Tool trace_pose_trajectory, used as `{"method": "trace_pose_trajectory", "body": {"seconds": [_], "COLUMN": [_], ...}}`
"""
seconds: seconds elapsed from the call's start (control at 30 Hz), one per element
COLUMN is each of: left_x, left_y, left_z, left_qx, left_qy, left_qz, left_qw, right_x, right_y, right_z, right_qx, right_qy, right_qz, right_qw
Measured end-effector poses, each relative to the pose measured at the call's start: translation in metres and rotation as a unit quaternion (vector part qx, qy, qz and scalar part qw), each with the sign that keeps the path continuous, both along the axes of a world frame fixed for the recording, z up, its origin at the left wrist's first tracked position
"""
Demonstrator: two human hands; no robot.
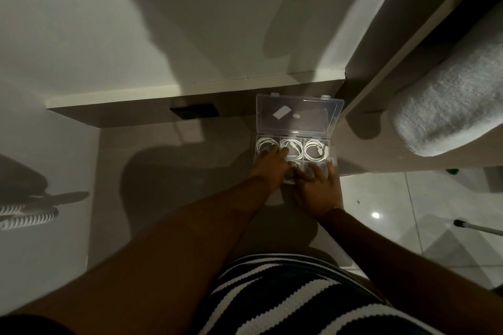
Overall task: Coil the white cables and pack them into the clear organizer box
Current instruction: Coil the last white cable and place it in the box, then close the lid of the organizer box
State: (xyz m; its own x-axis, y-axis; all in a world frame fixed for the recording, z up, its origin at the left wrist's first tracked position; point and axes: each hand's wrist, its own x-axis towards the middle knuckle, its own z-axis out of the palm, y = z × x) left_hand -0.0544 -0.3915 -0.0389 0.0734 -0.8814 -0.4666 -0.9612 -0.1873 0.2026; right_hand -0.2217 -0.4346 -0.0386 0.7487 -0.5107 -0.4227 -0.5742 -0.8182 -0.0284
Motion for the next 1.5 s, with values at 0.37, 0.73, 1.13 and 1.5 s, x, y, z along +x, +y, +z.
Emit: {"method": "trace_pose_trajectory", "body": {"seconds": [0.37,0.73,1.13,1.5], "left_x": [0.028,0.039,0.055,0.039], "left_y": [0.015,-0.008,-0.036,-0.007], "left_z": [0.003,0.021,0.023,0.054], "left_qx": [-0.044,-0.235,-0.245,-0.37], "left_qy": [0.07,-0.097,-0.165,-0.065], "left_qz": [-0.016,0.115,0.13,0.19], "left_qw": [0.996,0.96,0.946,0.907], "right_x": [-0.006,-0.015,-0.018,-0.016], "right_y": [-0.004,-0.012,-0.026,-0.059], "right_z": [-0.005,-0.017,-0.019,0.01], "right_qx": [0.002,0.043,0.005,-0.024], "right_qy": [-0.104,-0.139,-0.301,-0.477], "right_qz": [-0.01,-0.047,-0.12,-0.301], "right_qw": [0.995,0.988,0.946,0.825]}}
